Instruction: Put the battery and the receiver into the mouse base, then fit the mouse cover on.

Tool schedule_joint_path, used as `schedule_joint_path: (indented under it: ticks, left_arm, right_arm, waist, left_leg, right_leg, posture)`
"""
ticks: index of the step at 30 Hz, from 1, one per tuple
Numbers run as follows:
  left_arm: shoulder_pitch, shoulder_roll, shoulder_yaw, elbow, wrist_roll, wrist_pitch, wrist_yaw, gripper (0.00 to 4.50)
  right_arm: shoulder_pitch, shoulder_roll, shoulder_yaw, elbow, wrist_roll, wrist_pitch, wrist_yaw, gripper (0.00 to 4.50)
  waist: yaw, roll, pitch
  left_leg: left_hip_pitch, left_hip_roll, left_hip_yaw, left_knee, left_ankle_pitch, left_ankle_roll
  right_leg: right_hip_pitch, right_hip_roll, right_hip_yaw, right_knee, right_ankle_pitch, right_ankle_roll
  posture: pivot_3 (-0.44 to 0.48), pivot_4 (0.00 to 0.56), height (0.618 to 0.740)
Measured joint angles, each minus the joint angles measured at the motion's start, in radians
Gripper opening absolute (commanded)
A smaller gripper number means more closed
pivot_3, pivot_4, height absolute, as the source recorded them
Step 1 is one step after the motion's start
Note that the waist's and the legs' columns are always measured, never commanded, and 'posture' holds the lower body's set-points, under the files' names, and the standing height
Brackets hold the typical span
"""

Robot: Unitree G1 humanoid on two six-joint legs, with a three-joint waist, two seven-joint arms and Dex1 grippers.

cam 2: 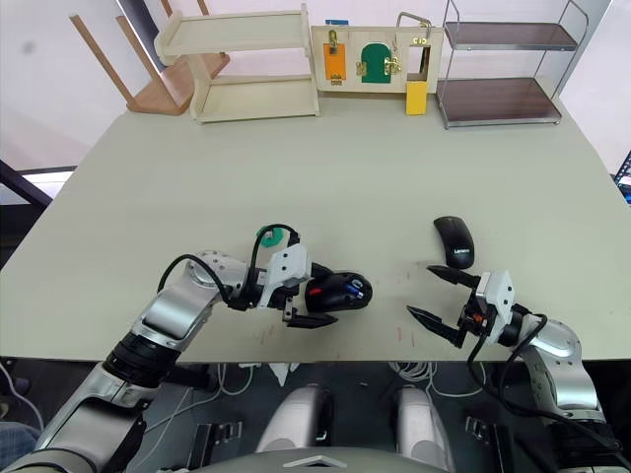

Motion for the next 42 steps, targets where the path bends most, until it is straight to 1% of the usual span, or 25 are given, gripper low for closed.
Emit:
schedule_joint_path:
  ticks: [6,11,14,15,16,18,19,22,24,26,27,30,32,33,34,36,38,42]
  left_arm:
    - [0.028,-0.010,0.031,-0.005,-0.031,-0.018,0.008,4.42]
    - [0.047,0.001,0.089,-0.073,-0.096,-0.011,0.005,4.42]
    - [0.070,0.011,0.152,-0.121,-0.153,0.009,0.010,4.42]
    - [0.079,0.011,0.191,-0.143,-0.192,0.022,0.016,4.42]
    - [0.080,0.011,0.201,-0.148,-0.202,0.024,0.019,4.42]
    - [0.080,-0.018,0.264,-0.160,-0.257,0.048,0.060,4.42]
    - [0.076,-0.046,0.313,-0.161,-0.286,0.063,0.106,4.42]
    - [0.071,-0.092,0.413,-0.174,-0.323,0.086,0.231,4.42]
    - [0.111,-0.131,0.468,-0.213,-0.329,0.093,0.342,4.42]
    - [0.154,-0.158,0.479,-0.245,-0.310,0.094,0.423,4.42]
    - [0.190,-0.187,0.485,-0.266,-0.288,0.088,0.482,4.42]
    - [0.238,-0.221,0.485,-0.281,-0.226,0.080,0.589,4.42]
    - [0.282,-0.273,0.473,-0.299,-0.116,0.050,0.734,4.42]
    - [0.298,-0.286,0.462,-0.303,-0.082,0.044,0.778,4.42]
    - [0.321,-0.318,0.448,-0.311,-0.029,0.044,0.848,4.42]
    - [0.337,-0.353,0.441,-0.326,-0.007,0.045,0.896,4.42]
    - [0.352,-0.414,0.415,-0.364,0.036,0.076,0.986,4.42]
    - [0.348,-0.437,0.412,-0.371,0.069,0.145,1.059,4.42]
  right_arm:
    - [-0.007,0.001,0.000,0.012,-0.001,-0.013,0.008,4.50]
    - [-0.008,0.009,0.001,0.016,-0.001,-0.017,0.009,4.50]
    - [-0.010,0.010,0.001,0.017,-0.001,-0.026,0.010,4.50]
    - [-0.011,0.011,0.001,0.018,0.000,-0.030,0.016,4.50]
    - [-0.011,0.012,0.001,0.018,0.000,-0.031,0.018,4.50]
    - [-0.012,0.020,0.000,0.023,0.005,-0.038,0.031,4.50]
    - [-0.012,0.026,0.000,0.024,0.010,-0.043,0.038,4.50]
    - [-0.014,0.031,-0.001,0.024,0.026,-0.051,0.055,4.50]
    - [-0.014,0.033,-0.004,0.025,0.042,-0.057,0.071,4.50]
    - [-0.014,0.033,-0.006,0.025,0.046,-0.059,0.078,4.50]
    - [-0.011,0.033,-0.008,0.026,0.047,-0.065,0.084,4.50]
    - [-0.010,0.033,-0.009,0.029,0.048,-0.072,0.093,4.50]
    - [-0.010,0.034,-0.009,0.037,0.048,-0.074,0.099,4.50]
    - [-0.010,0.034,-0.009,0.041,0.048,-0.074,0.102,4.50]
    - [-0.010,0.034,-0.009,0.045,0.047,-0.077,0.109,4.50]
    - [-0.010,0.034,-0.009,0.047,0.046,-0.079,0.115,4.50]
    - [-0.010,0.034,-0.009,0.048,0.046,-0.082,0.119,4.50]
    - [-0.008,0.034,-0.009,0.049,0.046,-0.084,0.124,4.50]
  waist:
    - [-0.001,0.000,0.002]
    - [-0.002,-0.001,0.005]
    - [-0.003,0.000,0.007]
    - [-0.003,0.000,0.007]
    - [-0.003,0.000,0.008]
    - [-0.002,-0.001,0.008]
    - [-0.002,-0.001,0.008]
    - [-0.002,-0.002,0.009]
    - [-0.007,-0.002,0.009]
    - [-0.008,-0.002,0.009]
    - [-0.008,-0.002,0.009]
    - [-0.007,-0.003,0.010]
    - [-0.005,-0.004,0.010]
    - [-0.004,-0.004,0.010]
    - [-0.002,-0.004,0.010]
    - [-0.001,-0.004,0.010]
    - [0.000,-0.004,0.010]
    - [-0.003,-0.004,0.010]
  left_leg:
    - [-0.001,0.000,0.001,0.000,0.000,0.000]
    - [-0.002,0.001,0.002,0.000,0.000,0.000]
    - [-0.001,0.001,0.003,-0.001,0.000,0.000]
    - [-0.001,0.001,0.003,-0.001,0.000,0.000]
    - [-0.001,0.001,0.003,-0.001,0.000,0.000]
    - [-0.001,0.001,0.003,0.000,0.000,0.000]
    - [-0.001,0.001,0.003,0.000,0.000,0.000]
    - [-0.001,0.001,0.003,0.000,0.000,0.000]
    - [0.000,0.001,0.004,-0.001,0.000,0.000]
    - [-0.001,0.001,0.004,-0.001,0.000,0.000]
    - [0.000,0.001,0.005,-0.001,0.000,0.000]
    - [0.001,0.001,0.005,-0.001,0.000,0.000]
    - [0.001,0.001,0.005,-0.001,0.000,0.000]
    - [0.001,0.001,0.006,0.000,0.000,0.000]
    - [0.001,0.001,0.006,0.000,0.000,0.000]
    - [0.001,0.000,0.007,0.000,0.000,0.000]
    - [0.001,0.000,0.008,0.000,0.000,0.000]
    - [0.002,0.001,0.008,0.000,0.000,0.000]
  right_leg:
    - [-0.002,0.000,0.001,0.000,0.000,0.000]
    - [-0.003,0.001,0.002,0.000,0.000,0.000]
    - [-0.003,0.001,0.003,0.001,0.000,0.000]
    - [-0.003,0.001,0.003,0.001,0.000,0.000]
    - [-0.003,0.001,0.003,0.001,0.000,0.000]
    - [-0.003,0.001,0.003,0.001,0.000,0.000]
    - [-0.003,0.001,0.003,0.001,0.000,0.000]
    - [-0.002,0.001,0.003,0.001,0.001,0.001]
    - [-0.003,0.001,0.004,0.001,0.003,0.004]
    - [-0.003,0.001,0.005,0.001,0.003,0.004]
    - [-0.002,0.001,0.006,0.001,0.005,0.001]
    - [-0.002,0.001,0.006,0.001,0.005,0.001]
    - [-0.002,0.001,0.007,0.001,0.004,0.001]
    - [-0.002,0.001,0.007,0.001,0.004,0.001]
    - [-0.002,0.001,0.008,0.001,0.004,0.000]
    - [-0.002,0.001,0.009,0.001,0.004,0.001]
    - [-0.002,0.001,0.010,0.001,0.004,0.001]
    - [-0.002,0.003,0.010,0.002,0.004,0.001]
  posture:
    - [0.000,0.150,0.740]
    - [0.000,0.150,0.740]
    - [0.000,0.150,0.740]
    - [0.000,0.150,0.740]
    - [0.000,0.150,0.740]
    - [0.000,0.150,0.740]
    - [0.000,0.150,0.740]
    - [0.000,0.150,0.740]
    - [0.000,0.150,0.740]
    - [0.000,0.150,0.740]
    - [0.000,0.150,0.740]
    - [0.000,0.150,0.740]
    - [0.000,0.150,0.740]
    - [0.000,0.150,0.740]
    - [0.000,0.150,0.740]
    - [0.000,0.150,0.740]
    - [0.000,0.150,0.740]
    - [0.000,0.150,0.740]
